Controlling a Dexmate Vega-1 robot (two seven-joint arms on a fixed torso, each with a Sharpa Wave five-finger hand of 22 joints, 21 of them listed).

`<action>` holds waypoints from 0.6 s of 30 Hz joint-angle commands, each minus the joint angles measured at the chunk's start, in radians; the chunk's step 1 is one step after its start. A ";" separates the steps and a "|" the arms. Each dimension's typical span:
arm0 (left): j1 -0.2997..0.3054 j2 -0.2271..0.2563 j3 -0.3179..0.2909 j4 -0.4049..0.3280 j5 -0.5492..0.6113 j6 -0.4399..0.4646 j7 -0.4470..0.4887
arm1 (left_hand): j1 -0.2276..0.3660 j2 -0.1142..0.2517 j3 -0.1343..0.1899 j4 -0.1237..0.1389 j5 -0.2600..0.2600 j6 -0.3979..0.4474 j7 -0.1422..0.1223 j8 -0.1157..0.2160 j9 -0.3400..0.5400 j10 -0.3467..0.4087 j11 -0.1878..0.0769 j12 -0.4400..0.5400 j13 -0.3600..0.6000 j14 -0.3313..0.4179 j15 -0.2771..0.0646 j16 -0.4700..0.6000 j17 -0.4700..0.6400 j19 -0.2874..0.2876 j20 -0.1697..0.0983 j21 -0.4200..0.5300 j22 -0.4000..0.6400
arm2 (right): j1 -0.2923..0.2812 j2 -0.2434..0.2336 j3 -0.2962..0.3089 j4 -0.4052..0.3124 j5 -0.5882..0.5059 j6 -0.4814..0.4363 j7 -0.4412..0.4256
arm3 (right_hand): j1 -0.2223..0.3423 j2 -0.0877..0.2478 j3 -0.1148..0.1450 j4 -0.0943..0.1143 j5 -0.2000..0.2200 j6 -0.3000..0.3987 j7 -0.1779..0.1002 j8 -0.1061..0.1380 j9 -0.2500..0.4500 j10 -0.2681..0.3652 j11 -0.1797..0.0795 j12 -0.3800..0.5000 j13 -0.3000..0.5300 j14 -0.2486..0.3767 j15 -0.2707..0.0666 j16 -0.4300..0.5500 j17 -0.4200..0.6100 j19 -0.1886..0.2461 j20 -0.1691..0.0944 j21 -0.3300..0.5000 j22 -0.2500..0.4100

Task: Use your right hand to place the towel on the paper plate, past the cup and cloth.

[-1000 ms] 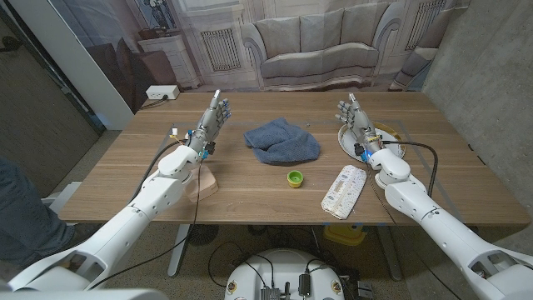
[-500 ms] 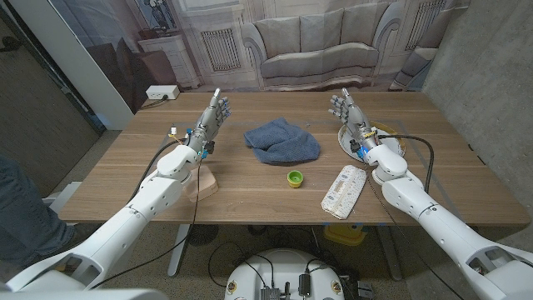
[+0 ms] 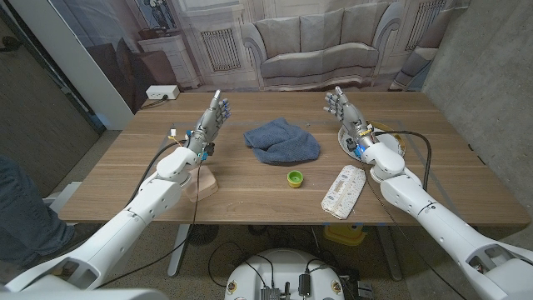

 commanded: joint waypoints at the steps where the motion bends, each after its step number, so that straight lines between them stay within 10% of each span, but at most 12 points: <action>1: 0.023 0.008 -0.012 -0.013 -0.001 -0.011 0.013 | 0.003 0.007 -0.003 -0.001 0.008 0.011 0.000 0.006 0.004 0.002 -0.001 0.005 0.003 0.005 0.003 0.007 0.003 0.002 -0.027 0.004 0.005 | 0.008 -0.002 -0.020 -0.012 -0.050 0.017 -0.012 | 0.011 0.000 0.004 -0.006 0.003 0.006 -0.006 0.007 0.003 0.010 -0.002 0.002 0.004 0.013 0.001 0.001 0.001 0.012 -0.028 -0.003 0.002; 18: 0.028 0.011 -0.018 -0.010 -0.001 -0.019 0.013 | 0.007 0.011 -0.005 -0.003 0.009 0.019 0.001 0.008 0.004 0.009 -0.001 0.007 0.003 0.009 0.004 0.007 0.003 0.006 -0.027 0.005 0.005 | 0.011 -0.014 -0.040 -0.057 -0.114 0.010 -0.034 | 0.016 0.003 0.004 -0.010 0.001 0.006 -0.005 0.007 0.003 0.011 0.001 0.001 0.005 0.015 0.001 0.001 0.001 0.017 -0.026 -0.010 0.003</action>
